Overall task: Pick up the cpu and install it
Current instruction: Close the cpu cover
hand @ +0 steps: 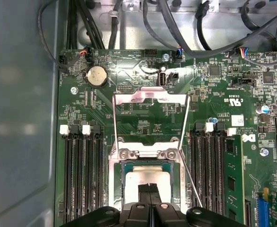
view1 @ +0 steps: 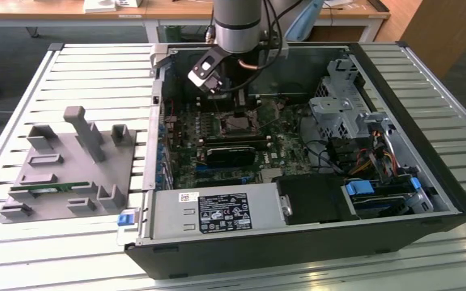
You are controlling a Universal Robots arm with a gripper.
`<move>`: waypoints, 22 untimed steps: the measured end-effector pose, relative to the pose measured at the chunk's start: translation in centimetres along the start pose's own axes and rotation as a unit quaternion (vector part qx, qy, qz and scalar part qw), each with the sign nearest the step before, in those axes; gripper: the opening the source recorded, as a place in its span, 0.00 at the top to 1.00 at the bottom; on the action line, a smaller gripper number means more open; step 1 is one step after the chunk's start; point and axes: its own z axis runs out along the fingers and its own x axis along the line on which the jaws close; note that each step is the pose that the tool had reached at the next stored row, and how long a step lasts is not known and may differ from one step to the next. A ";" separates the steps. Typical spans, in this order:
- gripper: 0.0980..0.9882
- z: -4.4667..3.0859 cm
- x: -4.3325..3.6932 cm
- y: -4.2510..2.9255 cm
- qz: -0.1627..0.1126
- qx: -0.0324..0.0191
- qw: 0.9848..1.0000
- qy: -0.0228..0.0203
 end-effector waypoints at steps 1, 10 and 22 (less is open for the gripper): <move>0.99 -0.05 0.00 0.00 0.000 0.000 1.000 0.000; 0.99 -1.50 -0.02 0.14 0.000 0.000 1.000 0.000; 0.99 -4.67 -0.44 0.40 0.001 0.002 1.000 0.000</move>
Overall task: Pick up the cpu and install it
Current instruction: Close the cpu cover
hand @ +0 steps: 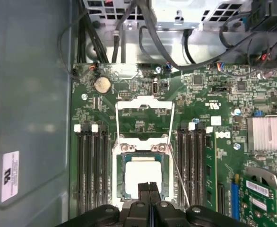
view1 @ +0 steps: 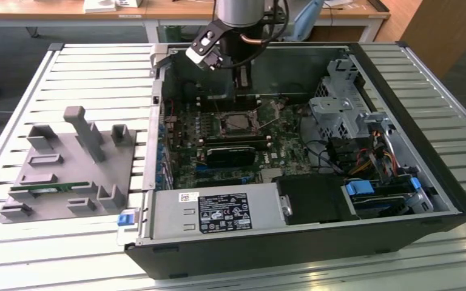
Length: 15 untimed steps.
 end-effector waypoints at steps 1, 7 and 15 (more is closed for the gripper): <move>0.99 0.00 -0.19 0.00 0.001 0.000 1.000 0.000; 0.99 0.10 -0.59 0.86 0.003 0.001 1.000 0.000; 0.99 0.40 -0.54 3.23 -0.002 0.011 1.000 0.003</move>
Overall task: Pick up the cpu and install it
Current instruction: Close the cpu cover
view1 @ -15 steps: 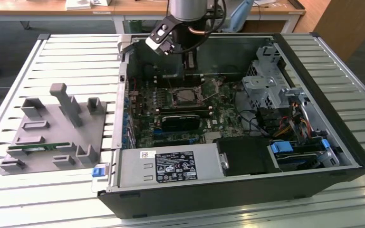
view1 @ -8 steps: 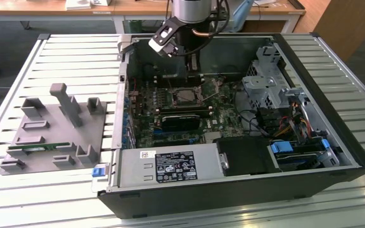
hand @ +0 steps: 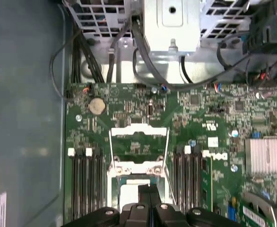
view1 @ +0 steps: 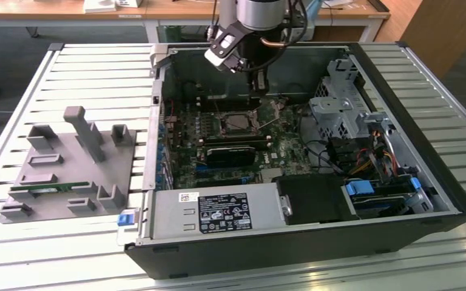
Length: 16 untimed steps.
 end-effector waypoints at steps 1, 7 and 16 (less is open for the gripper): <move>0.99 0.06 0.01 0.29 -0.001 0.001 1.000 0.000; 0.99 0.36 0.04 1.91 -0.004 0.008 1.000 0.000; 0.99 0.66 0.08 2.94 -0.031 0.008 0.999 0.001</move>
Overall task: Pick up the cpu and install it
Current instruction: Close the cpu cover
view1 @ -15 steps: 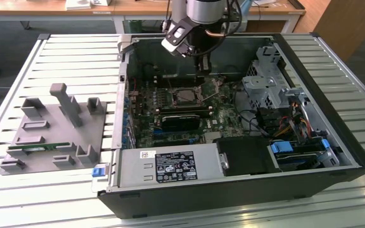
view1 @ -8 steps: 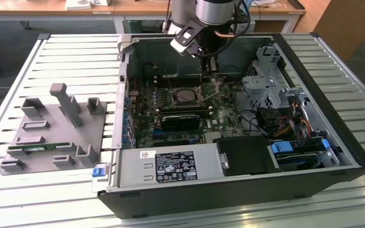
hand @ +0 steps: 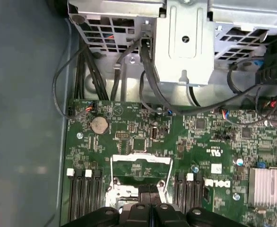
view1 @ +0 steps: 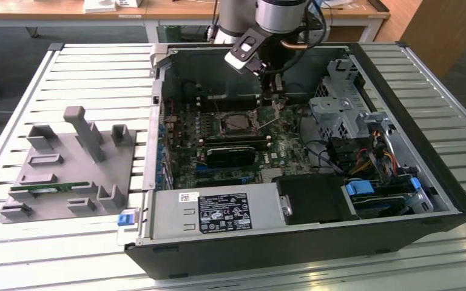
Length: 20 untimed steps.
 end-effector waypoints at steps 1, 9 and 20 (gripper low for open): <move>0.99 0.03 -0.01 0.14 0.000 0.000 1.000 0.000; 0.99 0.33 0.04 1.27 0.004 0.000 1.000 0.000; 0.99 0.85 0.46 2.72 0.009 0.000 1.000 0.000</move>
